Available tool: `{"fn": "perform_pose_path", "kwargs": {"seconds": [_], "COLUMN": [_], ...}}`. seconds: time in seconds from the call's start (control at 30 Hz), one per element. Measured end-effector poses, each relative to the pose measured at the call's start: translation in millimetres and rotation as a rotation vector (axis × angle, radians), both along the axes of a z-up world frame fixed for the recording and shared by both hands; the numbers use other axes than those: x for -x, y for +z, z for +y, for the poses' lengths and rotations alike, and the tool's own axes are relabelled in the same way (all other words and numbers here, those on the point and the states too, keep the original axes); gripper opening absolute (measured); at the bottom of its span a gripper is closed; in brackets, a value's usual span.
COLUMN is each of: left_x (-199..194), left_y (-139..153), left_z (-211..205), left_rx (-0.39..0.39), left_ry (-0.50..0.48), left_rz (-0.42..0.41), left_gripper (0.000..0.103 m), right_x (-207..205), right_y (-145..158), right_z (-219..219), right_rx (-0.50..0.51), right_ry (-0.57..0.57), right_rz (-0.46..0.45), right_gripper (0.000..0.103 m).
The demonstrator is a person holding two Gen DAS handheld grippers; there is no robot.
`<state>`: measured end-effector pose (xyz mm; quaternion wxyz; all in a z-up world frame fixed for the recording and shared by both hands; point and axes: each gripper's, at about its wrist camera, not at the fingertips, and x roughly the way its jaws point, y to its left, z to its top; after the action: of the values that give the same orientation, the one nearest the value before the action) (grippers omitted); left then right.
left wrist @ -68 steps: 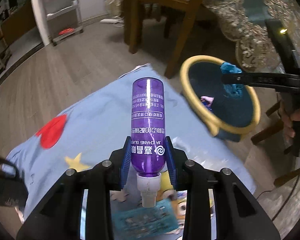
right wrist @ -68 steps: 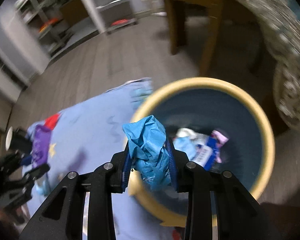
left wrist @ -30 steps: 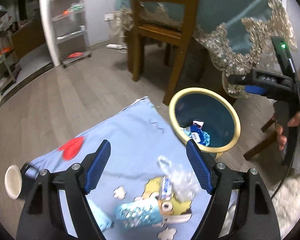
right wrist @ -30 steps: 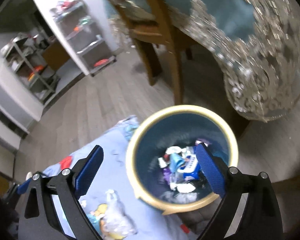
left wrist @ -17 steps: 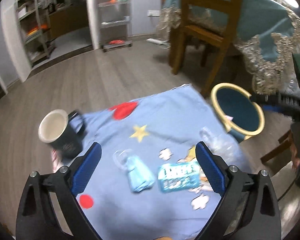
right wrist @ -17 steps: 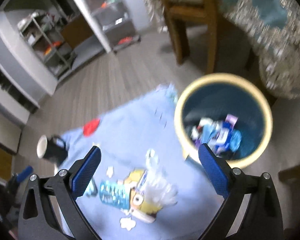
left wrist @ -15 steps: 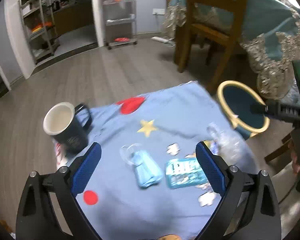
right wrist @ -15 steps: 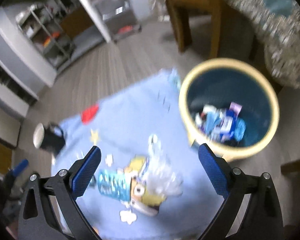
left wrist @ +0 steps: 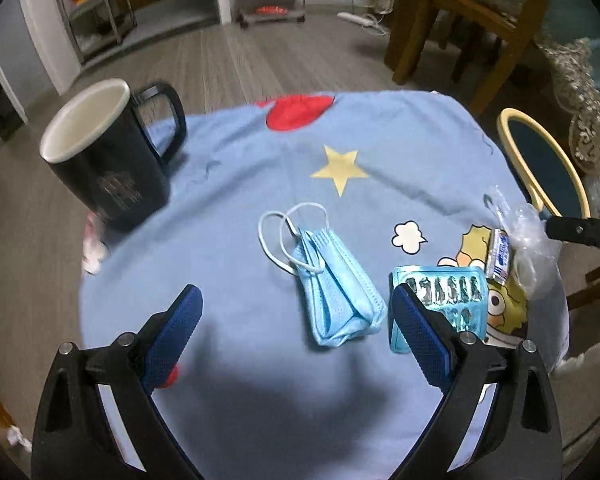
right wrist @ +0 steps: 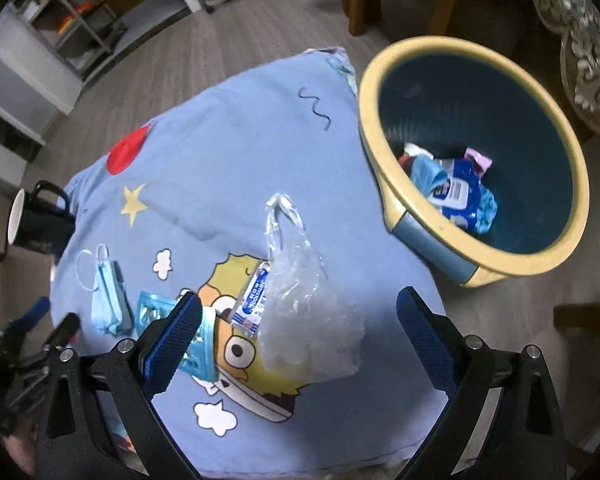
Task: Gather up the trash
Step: 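Grasp the second blue mask with the left tool while the right tool grasps the clear plastic bag, then carry the mask and plastic bag over the bin and open both tools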
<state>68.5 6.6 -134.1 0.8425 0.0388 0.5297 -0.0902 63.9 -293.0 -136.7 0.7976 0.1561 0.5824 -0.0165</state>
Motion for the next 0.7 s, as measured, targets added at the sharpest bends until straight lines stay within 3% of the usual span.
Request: {"fn": "perform_pose_path", "kwargs": {"seconds": [0.1, 0.23, 0.4, 0.5, 0.63, 0.7], "left_x": [-9, -19, -25, -27, -27, -26], "left_y": [-15, -31, -51, -54, -49, -43], "left_z": [-6, -12, -15, -17, -21, -27], "left_rx": [-0.008, -0.006, -0.009, 0.001, 0.042, 0.033], "left_ry": [-0.006, -0.014, -0.013, -0.013, -0.030, -0.047], "left_rz": [0.025, 0.059, 0.117, 0.129, 0.127, 0.103], "left_gripper": [0.094, 0.094, 0.086, 0.072, 0.029, 0.023], "right_x": [-1, -3, -4, -5, -6, -6], "right_y": [-7, -21, -28, -28, -22, -16], "right_z": [-6, -8, -1, 1, 1, -1], "right_rx": [-0.003, -0.049, -0.060, -0.067, -0.065, -0.061], "right_ry": [-0.023, -0.031, 0.021, 0.041, 0.049, 0.042], "right_rz": [0.029, 0.081, 0.110, 0.109, 0.085, 0.062], "right_gripper": [0.092, 0.061, 0.044, 0.036, 0.029, 0.028]}}
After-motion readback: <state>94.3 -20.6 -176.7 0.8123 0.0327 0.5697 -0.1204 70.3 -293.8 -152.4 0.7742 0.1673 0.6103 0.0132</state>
